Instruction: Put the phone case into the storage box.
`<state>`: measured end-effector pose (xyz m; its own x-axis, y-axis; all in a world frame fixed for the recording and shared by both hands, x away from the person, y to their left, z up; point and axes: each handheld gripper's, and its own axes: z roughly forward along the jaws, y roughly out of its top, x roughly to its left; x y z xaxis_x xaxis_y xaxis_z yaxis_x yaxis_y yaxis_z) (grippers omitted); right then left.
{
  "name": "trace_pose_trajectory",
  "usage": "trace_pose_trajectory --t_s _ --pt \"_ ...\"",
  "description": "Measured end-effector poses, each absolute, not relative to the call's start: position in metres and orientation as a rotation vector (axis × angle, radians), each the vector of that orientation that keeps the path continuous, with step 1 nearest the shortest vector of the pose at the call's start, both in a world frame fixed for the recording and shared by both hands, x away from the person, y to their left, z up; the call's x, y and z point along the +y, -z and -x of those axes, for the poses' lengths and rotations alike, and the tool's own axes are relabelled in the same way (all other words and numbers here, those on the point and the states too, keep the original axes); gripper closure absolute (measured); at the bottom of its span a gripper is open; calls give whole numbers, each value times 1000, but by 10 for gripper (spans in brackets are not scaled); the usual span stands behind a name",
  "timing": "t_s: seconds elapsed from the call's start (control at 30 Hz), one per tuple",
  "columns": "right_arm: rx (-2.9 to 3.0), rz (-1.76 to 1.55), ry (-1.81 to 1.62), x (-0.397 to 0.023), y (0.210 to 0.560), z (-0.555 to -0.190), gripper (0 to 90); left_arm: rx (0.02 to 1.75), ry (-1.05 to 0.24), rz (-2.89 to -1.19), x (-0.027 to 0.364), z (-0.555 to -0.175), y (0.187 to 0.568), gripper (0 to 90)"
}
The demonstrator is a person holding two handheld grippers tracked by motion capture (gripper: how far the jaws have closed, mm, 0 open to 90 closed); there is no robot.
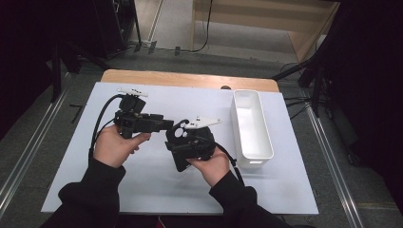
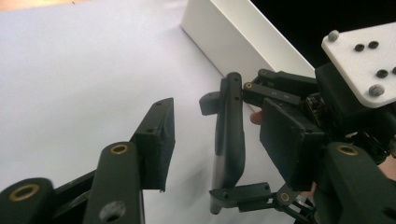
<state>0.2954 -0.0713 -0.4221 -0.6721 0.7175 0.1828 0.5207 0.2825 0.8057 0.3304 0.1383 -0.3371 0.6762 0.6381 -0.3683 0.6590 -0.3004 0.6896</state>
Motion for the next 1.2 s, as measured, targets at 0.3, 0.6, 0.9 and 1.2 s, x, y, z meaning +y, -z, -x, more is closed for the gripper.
trace_pose_trajectory --t_s 0.3,0.6,0.9,1.2 --pt "2346 -1154 -1338 -75 419 -295 120 984 -9 -2011 148 -335 340 344" --pt "2345 -1161 -1358 -80 416 -295 120 963 -14 -2041 152 -341 353 311" --pt "2355 -1145 -1366 -86 411 -295 120 895 -56 -2052 155 -343 365 277" --pt "2362 -1103 -1394 -91 408 -294 120 828 -42 -2082 158 -343 380 278"
